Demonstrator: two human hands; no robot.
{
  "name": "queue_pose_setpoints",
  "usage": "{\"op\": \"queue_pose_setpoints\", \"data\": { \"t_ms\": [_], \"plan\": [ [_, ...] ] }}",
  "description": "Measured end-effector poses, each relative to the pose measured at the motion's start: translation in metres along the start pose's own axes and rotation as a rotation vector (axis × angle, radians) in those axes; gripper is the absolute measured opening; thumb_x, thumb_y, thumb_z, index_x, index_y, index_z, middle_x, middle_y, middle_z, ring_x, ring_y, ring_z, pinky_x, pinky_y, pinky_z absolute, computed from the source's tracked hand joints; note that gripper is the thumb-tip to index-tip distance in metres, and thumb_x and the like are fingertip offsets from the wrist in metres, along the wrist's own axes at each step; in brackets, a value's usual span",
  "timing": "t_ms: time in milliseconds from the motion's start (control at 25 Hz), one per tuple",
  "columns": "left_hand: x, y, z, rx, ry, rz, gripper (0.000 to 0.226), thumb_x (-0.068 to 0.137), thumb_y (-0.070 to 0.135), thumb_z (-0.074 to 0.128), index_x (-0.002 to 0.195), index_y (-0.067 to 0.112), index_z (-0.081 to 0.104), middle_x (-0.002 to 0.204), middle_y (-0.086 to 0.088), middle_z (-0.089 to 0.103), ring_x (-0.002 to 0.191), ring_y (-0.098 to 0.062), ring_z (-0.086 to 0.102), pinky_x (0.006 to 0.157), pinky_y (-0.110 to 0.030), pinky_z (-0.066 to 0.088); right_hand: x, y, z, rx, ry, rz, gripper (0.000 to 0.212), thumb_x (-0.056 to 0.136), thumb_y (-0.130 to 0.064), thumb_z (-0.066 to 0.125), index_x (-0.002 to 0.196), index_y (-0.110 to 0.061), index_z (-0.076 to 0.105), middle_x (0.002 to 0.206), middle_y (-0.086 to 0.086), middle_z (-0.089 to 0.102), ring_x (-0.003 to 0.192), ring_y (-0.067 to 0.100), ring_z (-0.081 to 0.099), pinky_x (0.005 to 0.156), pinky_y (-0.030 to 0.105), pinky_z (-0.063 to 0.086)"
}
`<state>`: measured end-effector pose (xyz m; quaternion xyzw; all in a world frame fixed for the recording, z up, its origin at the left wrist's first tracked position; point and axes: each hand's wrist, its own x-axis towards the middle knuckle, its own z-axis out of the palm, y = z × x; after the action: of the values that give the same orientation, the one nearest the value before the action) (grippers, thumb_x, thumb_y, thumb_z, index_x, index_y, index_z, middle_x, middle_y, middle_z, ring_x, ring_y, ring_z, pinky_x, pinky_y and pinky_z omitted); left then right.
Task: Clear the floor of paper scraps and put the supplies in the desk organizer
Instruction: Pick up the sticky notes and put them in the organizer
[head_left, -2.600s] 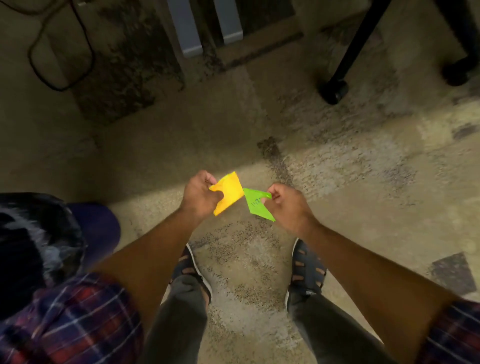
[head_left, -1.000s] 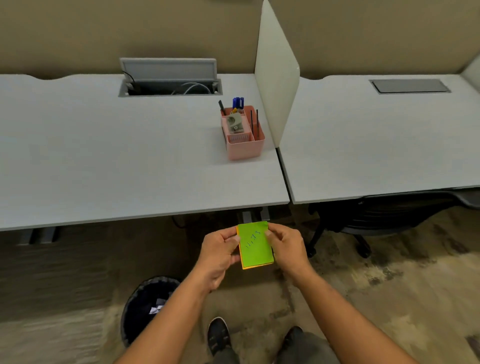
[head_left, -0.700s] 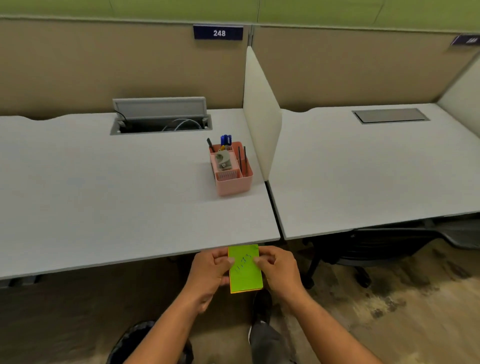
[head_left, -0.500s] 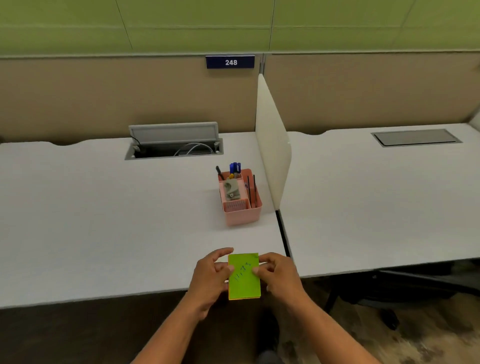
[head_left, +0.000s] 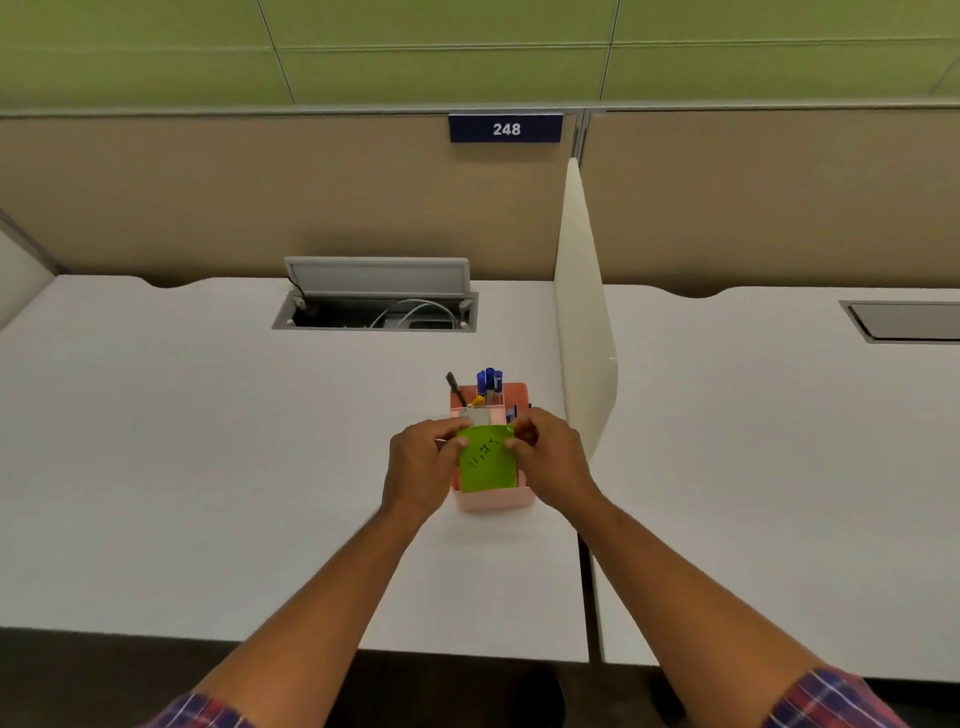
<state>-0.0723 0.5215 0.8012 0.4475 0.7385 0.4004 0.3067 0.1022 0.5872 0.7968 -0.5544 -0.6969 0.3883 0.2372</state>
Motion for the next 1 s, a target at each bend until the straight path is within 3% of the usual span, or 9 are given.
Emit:
{"op": "queue_pose_setpoints", "data": {
  "t_ms": [120, 280, 440, 520, 640, 760, 1000],
  "plan": [
    [0.022, -0.007, 0.002, 0.098, -0.023, 0.066, 0.026, 0.098, 0.011, 0.069, 0.123, 0.011, 0.078, 0.114, -0.010, 0.079, 0.103, -0.025, 0.075, 0.094, -0.044, 0.063, 0.020, 0.004, 0.011, -0.059, -0.007, 0.032, 0.019, 0.094, -0.017, 0.069, 0.086, -0.029, 0.056, 0.084, -0.011, 0.063, 0.077, 0.005, 0.062, 0.061, 0.017, 0.047],
    [0.029, -0.025, 0.002, 0.243, -0.084, 0.103, 0.027, 0.098, 0.014, 0.069, 0.124, 0.014, 0.078, 0.120, -0.007, 0.080, 0.110, -0.020, 0.074, 0.098, -0.031, 0.059, 0.021, 0.017, 0.030, -0.158, -0.046, 0.093, 0.021, 0.096, -0.018, 0.067, 0.086, -0.030, 0.053, 0.087, -0.008, 0.066, 0.081, 0.010, 0.067, 0.060, 0.019, 0.054],
    [0.026, -0.048, 0.005, 0.367, -0.214, 0.078, 0.028, 0.102, 0.024, 0.064, 0.127, 0.020, 0.076, 0.125, -0.004, 0.078, 0.114, -0.019, 0.073, 0.095, -0.030, 0.061, 0.009, 0.033, 0.047, -0.278, -0.118, 0.107, 0.008, 0.100, -0.018, 0.058, 0.103, -0.025, 0.060, 0.100, -0.003, 0.070, 0.092, 0.017, 0.070, 0.070, 0.025, 0.060],
    [0.025, -0.056, 0.010, 0.417, -0.257, 0.050, 0.030, 0.103, 0.026, 0.062, 0.130, 0.021, 0.075, 0.127, -0.004, 0.077, 0.114, -0.021, 0.072, 0.097, -0.032, 0.060, 0.001, 0.037, 0.053, -0.327, -0.135, 0.098, 0.012, 0.103, -0.021, 0.054, 0.109, -0.026, 0.062, 0.103, -0.001, 0.071, 0.097, 0.020, 0.072, 0.077, 0.025, 0.061],
    [0.025, -0.063, 0.018, 0.513, -0.262, 0.012, 0.033, 0.102, 0.034, 0.062, 0.130, 0.021, 0.074, 0.125, -0.004, 0.076, 0.111, -0.022, 0.071, 0.098, -0.031, 0.059, -0.003, 0.039, 0.061, -0.383, -0.148, 0.067, 0.025, 0.103, -0.029, 0.057, 0.124, -0.021, 0.069, 0.125, 0.004, 0.071, 0.116, 0.026, 0.069, 0.101, 0.037, 0.058],
    [0.024, -0.067, 0.023, 0.541, -0.245, -0.025, 0.032, 0.100, 0.037, 0.064, 0.126, 0.019, 0.072, 0.122, -0.002, 0.074, 0.109, -0.022, 0.072, 0.094, -0.031, 0.061, -0.004, 0.034, 0.067, -0.424, -0.182, 0.044, 0.035, 0.102, -0.029, 0.060, 0.135, -0.021, 0.065, 0.136, 0.006, 0.066, 0.126, 0.028, 0.064, 0.107, 0.041, 0.054],
    [0.023, -0.064, 0.025, 0.596, -0.216, 0.036, 0.032, 0.100, 0.039, 0.064, 0.127, 0.024, 0.069, 0.121, 0.002, 0.069, 0.104, -0.018, 0.071, 0.085, -0.026, 0.059, 0.000, 0.031, 0.064, -0.382, -0.125, 0.089, 0.021, 0.103, -0.026, 0.059, 0.119, -0.017, 0.067, 0.129, 0.007, 0.067, 0.122, 0.026, 0.065, 0.105, 0.035, 0.054]
  ]
}}
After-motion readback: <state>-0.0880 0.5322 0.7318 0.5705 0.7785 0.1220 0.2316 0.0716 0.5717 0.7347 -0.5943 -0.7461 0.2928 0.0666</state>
